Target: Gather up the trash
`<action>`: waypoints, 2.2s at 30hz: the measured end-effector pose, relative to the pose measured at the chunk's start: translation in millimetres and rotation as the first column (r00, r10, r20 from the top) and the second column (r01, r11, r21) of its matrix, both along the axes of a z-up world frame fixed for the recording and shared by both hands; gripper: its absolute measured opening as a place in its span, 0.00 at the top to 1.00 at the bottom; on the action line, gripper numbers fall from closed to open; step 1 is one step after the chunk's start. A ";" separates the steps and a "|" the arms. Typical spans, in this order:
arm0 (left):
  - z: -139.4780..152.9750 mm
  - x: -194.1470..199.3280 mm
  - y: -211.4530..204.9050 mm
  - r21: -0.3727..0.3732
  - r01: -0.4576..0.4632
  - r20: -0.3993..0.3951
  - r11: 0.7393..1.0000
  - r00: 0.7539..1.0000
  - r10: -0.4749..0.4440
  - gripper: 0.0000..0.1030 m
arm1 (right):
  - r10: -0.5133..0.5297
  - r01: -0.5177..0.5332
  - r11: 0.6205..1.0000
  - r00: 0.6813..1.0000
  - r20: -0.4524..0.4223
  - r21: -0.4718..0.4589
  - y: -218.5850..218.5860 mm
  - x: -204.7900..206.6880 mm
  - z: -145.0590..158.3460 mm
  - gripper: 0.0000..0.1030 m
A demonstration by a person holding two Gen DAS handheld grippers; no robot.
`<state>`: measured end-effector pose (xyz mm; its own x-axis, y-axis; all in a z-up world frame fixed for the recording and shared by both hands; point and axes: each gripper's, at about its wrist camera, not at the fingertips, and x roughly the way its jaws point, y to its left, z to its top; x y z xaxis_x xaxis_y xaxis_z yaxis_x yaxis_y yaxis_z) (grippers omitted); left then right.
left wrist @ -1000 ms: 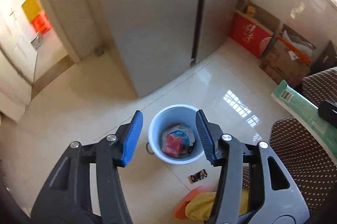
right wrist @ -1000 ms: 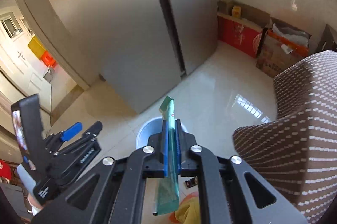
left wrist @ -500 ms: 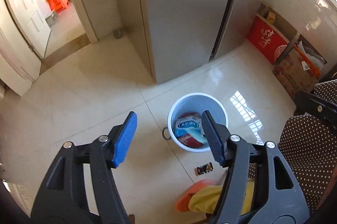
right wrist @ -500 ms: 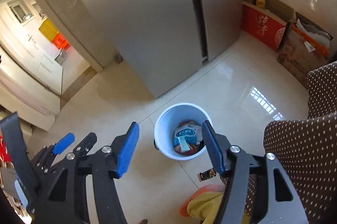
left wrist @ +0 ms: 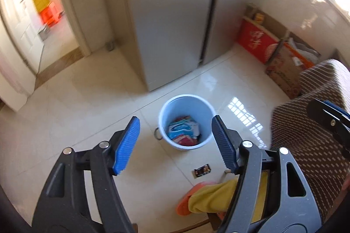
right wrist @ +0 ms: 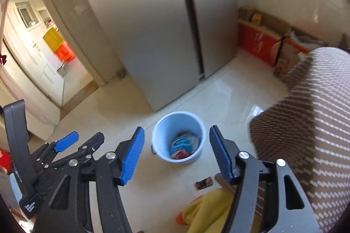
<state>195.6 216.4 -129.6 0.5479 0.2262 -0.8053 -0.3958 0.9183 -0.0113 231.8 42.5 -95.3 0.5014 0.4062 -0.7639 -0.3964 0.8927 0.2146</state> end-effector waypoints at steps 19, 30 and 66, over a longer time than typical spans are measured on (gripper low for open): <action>98.9 -90.9 -144.4 0.074 0.247 0.258 0.966 0.931 -0.258 0.26 | -0.233 0.208 0.972 0.917 0.323 0.110 -179.8 -152.2 78.1 0.16; 145.4 -149.0 -177.5 0.153 0.267 0.393 0.951 0.867 -0.307 0.20 | -0.249 0.195 0.966 0.871 0.424 0.167 -200.9 -206.5 111.1 0.10; 164.7 -183.9 -190.2 0.190 0.274 0.450 0.943 0.829 -0.332 0.17 | -0.266 0.200 0.962 0.827 0.495 0.184 -210.7 -237.4 128.5 0.06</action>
